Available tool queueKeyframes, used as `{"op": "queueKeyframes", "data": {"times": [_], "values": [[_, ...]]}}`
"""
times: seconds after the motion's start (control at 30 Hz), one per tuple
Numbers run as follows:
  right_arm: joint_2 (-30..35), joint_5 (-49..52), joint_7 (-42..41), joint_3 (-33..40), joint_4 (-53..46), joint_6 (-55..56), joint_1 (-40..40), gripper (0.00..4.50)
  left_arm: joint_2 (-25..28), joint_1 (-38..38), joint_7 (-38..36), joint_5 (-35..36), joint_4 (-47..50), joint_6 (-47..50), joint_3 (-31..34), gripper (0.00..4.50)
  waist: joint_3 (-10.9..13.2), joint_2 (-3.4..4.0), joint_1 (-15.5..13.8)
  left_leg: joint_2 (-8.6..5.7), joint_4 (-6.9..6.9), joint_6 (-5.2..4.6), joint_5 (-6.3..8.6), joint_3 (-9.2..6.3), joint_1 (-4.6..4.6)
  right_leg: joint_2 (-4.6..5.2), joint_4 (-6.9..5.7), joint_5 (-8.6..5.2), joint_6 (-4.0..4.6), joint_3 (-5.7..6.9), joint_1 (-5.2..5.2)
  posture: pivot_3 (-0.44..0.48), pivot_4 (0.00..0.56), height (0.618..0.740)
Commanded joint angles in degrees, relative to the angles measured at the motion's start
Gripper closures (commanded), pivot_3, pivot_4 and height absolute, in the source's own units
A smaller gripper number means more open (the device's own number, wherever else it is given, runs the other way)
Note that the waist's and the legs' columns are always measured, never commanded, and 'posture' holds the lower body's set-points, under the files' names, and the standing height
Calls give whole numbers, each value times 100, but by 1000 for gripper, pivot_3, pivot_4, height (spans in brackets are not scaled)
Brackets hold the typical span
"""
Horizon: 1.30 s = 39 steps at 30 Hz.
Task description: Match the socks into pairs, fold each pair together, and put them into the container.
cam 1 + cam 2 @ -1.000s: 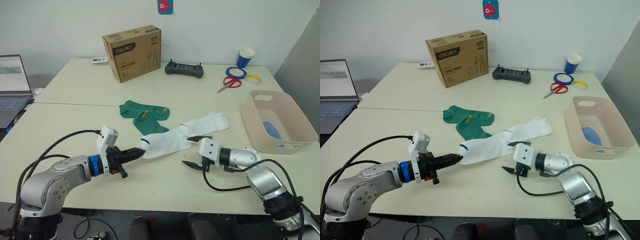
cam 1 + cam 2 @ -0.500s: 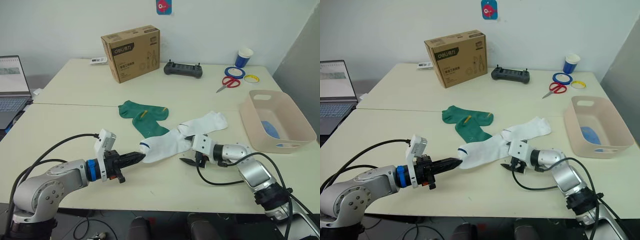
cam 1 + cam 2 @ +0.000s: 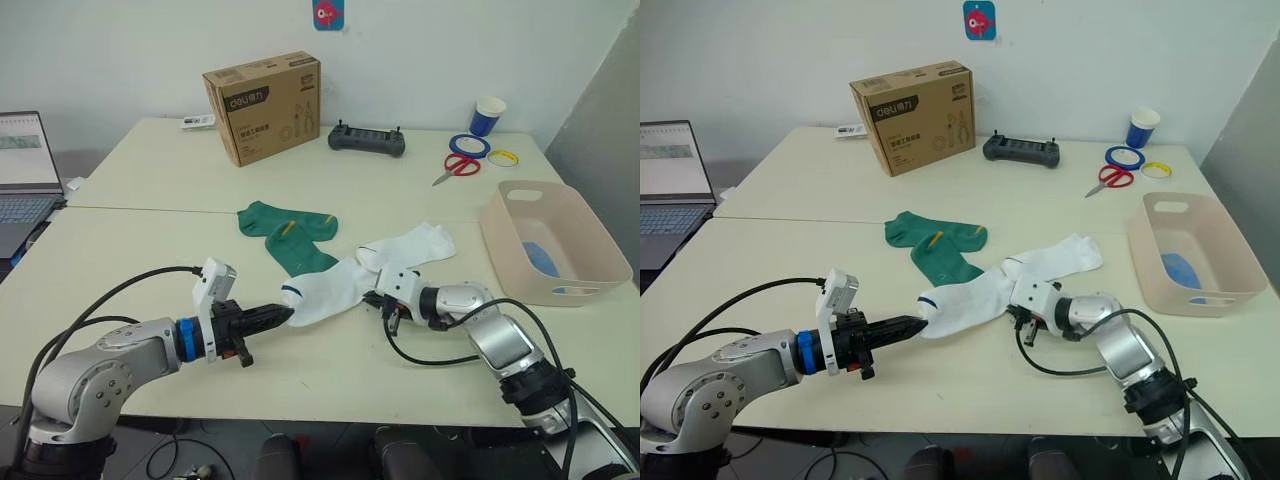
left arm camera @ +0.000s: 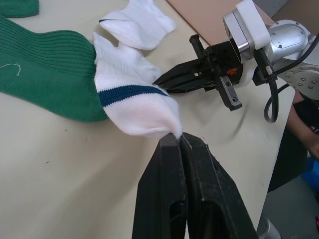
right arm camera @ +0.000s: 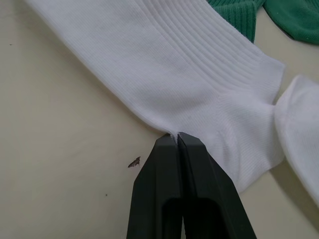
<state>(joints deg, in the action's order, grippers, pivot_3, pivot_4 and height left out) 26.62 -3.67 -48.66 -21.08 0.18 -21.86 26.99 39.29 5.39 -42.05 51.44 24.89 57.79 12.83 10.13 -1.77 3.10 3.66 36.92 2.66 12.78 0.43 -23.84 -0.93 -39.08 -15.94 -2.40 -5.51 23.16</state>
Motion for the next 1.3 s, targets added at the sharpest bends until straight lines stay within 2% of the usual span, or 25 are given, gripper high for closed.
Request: {"op": "queueKeyframes", "data": {"times": [0.03, 0.17, 0.27, 0.4, 0.57, 0.7, 0.87, 1.0, 1.13, 1.17, 1.2, 1.3], "values": [[231, -23, 9, 204, 81, -186, -77, 4441, 84, 52, -59, -26, 103, -149, -38, 4500, 0, 0, -8, 0, 0, 0, 0, 0, -1, 0, 1, 0, 0, -1, 0, 0, 150, 740], [655, 168, -305, 379, -434, 247, -310, 4441, 104, 43, -54, -208, 82, -292, -168, 4500, 1, -1, -75, -3, -2, 0, 0, 4, -3, 4, 5, -3, 3, 0, 1, 0, 150, 740], [1320, 180, -702, 487, -1097, 556, -672, 4441, 119, -3, -89, -235, 137, -248, -350, 4500, 1, -1, -116, -2, -4, 0, 1, 9, -7, 5, 8, -9, 5, 0, 3, 0, 150, 740], [2187, 652, -1306, 801, -2191, 37, -1346, 4441, 201, 10, -319, -454, 147, -364, -853, 4500, 3, 0, -128, -1, -11, -1, 1, 7, -7, 4, 8, -16, 3, 0, 5, 0, 150, 740], [2883, 1258, -1658, 1102, -3281, -845, -2051, 4441, 288, 338, -531, -769, -48, -386, -1470, 4500, 4, -2, -119, 1, -10, -1, 1, -1, -1, 0, 3, -20, 12, 3, 5, 0, 150, 740], [2772, 1683, -1364, 1167, -3796, -1648, -2276, 4441, 301, 654, -595, -1190, -272, -456, -1994, 4500, 4, -4, -91, -1, -5, -1, 1, -1, -1, 0, 4, -21, 17, -2, 3, 0, 150, 740], [2527, 1611, -923, 1033, -3714, -1880, -2181, 4441, 603, 752, -812, -1765, -381, -644, -2465, 4500, 6, -7, -84, -3, -5, -1, 1, 0, -3, 0, 4, -19, 13, -3, 5, 0, 150, 740], [2659, 1755, -995, 1110, -3717, -1907, -2245, 4441, 566, 659, -857, -1684, -392, -666, -2271, 4500, 6, -7, -100, -2, -7, -1, 1, -1, -4, 0, 5, -21, 15, 0, 6, 0, 150, 740], [2776, 1923, -1128, 1250, -3655, -1825, -2229, 3526, 506, 575, -830, -1658, -359, -726, -2089, 4500, 7, -8, -103, -2, -6, -1, 1, 0, -5, 1, 6, -23, 19, 0, 6, 0, 150, 740], [2801, 2108, -1229, 1333, -3682, -1919, -2220, 3159, 509, 544, -806, -1693, -375, -769, -2048, 4074, 7, -8, -102, -2, -6, -1, 1, 0, -4, 1, 6, -23, 19, -1, 6, 0, 150, 740], [2830, 2296, -1333, 1411, -3705, -2003, -2217, 2806, 540, 509, -833, -1685, -375, -784, -1997, 3875, 7, -8, -102, -2, -7, -1, 1, 0, -4, 1, 6, -23, 19, -1, 6, 0, 150, 740], [2774, 2884, -1480, 1871, -3600, -2163, -2234, 1605, 667, 369, -938, -1466, -379, -730, -1579, 2892, 7, -9, -101, -1, -7, -2, 1, -1, -5, 1, 6, -20, 13, 0, 5, 0, 150, 740]]}}
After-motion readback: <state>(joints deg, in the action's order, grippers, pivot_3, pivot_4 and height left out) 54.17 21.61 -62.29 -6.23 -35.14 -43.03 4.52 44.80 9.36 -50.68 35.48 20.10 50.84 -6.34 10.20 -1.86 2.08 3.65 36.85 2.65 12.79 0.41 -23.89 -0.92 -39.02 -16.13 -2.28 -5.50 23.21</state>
